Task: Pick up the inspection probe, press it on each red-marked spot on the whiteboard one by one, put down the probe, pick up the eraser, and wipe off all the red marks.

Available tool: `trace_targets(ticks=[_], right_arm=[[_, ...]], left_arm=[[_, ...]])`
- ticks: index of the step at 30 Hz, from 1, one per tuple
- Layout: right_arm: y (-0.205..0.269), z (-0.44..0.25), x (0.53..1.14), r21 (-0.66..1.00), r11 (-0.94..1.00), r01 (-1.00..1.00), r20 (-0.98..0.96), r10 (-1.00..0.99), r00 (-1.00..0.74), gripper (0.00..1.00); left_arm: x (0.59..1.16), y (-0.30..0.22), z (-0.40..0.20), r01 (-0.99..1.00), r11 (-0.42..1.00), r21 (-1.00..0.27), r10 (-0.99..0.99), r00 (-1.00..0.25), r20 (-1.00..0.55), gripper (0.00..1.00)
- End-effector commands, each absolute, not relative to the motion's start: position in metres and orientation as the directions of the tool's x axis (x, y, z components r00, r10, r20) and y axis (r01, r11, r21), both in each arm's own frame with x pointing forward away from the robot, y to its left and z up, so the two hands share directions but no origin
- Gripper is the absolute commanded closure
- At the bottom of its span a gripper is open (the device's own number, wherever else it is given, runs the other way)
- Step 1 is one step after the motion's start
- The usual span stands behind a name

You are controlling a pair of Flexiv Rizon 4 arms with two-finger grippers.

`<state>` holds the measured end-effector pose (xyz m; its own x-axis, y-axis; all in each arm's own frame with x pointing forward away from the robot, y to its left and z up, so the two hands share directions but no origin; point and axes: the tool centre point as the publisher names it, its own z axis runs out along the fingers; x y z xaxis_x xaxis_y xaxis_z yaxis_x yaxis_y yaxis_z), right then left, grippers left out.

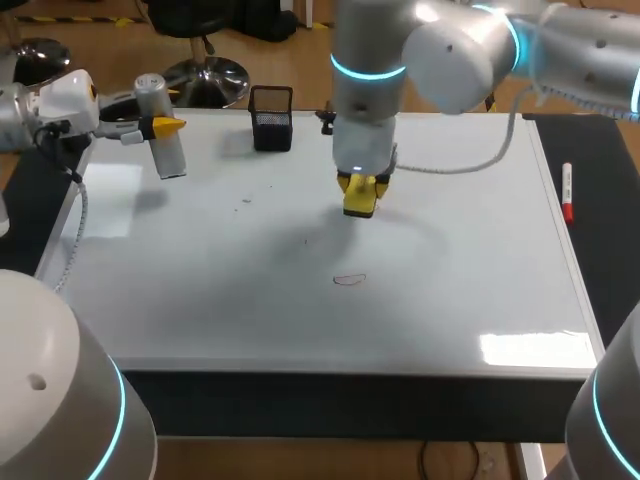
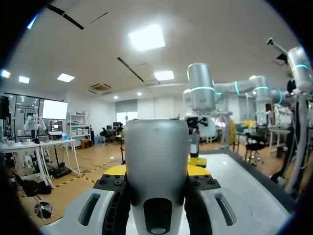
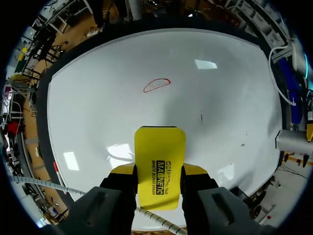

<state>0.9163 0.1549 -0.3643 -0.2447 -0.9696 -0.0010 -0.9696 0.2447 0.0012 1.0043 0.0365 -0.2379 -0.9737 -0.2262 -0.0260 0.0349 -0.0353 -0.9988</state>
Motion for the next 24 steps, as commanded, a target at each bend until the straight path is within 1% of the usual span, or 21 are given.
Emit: trace_targets(ticks=[1, 12, 24], right_arm=[[0.168, -0.374, 0.919, 0.002, 0.223, -0.975, 0.005, -0.975, -0.223, 1.00], [0.193, -0.398, 0.924, 0.001, 0.181, -0.983, 0.017, -0.983, -0.181, 1.00], [0.190, -0.413, 0.924, 0.021, 0.188, -0.982, 0.010, -0.982, -0.188, 1.00]], left_arm=[[1.003, 0.036, -0.237, 0.037, -0.034, -0.999, -0.231, -0.972, -0.028, 1.00], [1.003, 0.036, -0.237, 0.037, -0.034, -0.999, -0.231, -0.972, -0.028, 1.00], [1.003, 0.036, -0.237, 0.037, -0.034, -0.999, -0.231, -0.972, -0.028, 1.00]])
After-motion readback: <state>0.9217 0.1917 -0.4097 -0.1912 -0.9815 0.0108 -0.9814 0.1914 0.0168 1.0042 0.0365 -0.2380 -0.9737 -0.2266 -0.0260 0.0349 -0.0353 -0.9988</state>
